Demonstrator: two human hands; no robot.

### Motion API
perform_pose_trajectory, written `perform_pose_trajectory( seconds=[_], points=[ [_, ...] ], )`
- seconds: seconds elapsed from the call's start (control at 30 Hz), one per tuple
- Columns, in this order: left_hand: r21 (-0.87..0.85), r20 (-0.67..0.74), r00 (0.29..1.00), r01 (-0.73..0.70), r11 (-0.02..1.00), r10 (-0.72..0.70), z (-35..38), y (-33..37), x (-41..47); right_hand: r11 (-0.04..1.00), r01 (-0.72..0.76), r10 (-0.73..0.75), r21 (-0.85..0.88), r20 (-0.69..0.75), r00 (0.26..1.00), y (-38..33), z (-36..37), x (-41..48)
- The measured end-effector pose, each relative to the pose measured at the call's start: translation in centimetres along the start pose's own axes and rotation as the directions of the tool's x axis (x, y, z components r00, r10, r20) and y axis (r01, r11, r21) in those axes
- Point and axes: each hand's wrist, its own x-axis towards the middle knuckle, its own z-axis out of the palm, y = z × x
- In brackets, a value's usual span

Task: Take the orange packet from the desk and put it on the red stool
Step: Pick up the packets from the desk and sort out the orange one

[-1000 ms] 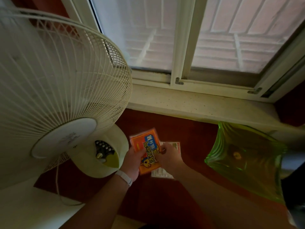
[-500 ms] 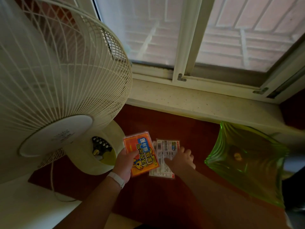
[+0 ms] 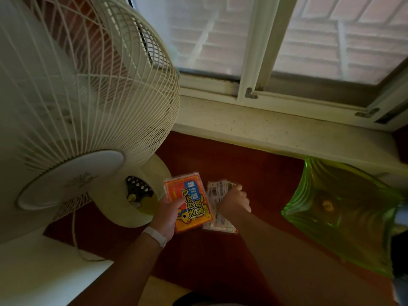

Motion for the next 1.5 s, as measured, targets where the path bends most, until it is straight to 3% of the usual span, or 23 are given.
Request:
perform_pose_trajectory(
  seconds=[0.27,0.57,0.73,0.9,1.0,1.13,1.33,1.5],
  points=[
    [-0.017,0.004,1.0,0.002,1.0,-0.002,-0.2,0.4,-0.4,0.936,0.092,-0.108,0.341,0.027,0.994,2.7,-0.6,-1.0],
    [-0.025,0.029,0.999,-0.019,1.0,0.02,0.8,1.0,-2.2,0.693,0.225,-0.302,0.685,-0.008,0.953,1.3,-5.7,-6.2],
    [-0.132,0.211,0.977,-0.006,0.991,0.034,1.8,2.7,-4.4,0.743,0.354,-0.426,0.568,-0.007,0.905,-1.3,-5.1,-8.6],
    [-0.144,0.292,0.955,0.003,0.99,0.04,1.3,3.6,-5.6,0.835,0.416,-0.411,0.36,-0.095,0.907,-2.7,-3.4,-9.4],
    [-0.097,0.259,0.962,-0.06,0.993,0.083,0.8,3.1,-5.9,0.844,0.468,-0.446,0.263,-0.142,0.884,-2.7,-2.7,-9.8],
    [-0.056,0.187,0.981,-0.038,0.998,0.048,0.4,2.3,-5.6,0.842,0.503,-0.492,0.193,-0.108,0.864,-2.3,-1.8,-9.4],
    [-0.044,0.116,0.993,0.016,0.999,-0.01,-0.7,2.0,-4.6,0.833,0.476,-0.5,0.283,0.014,0.866,-0.1,-2.7,-6.8],
    [-0.017,0.115,0.993,0.023,1.0,-0.021,-1.3,2.1,-4.1,0.888,0.46,-0.46,-0.029,-0.006,0.888,2.2,-3.8,-2.6]
  ],
)
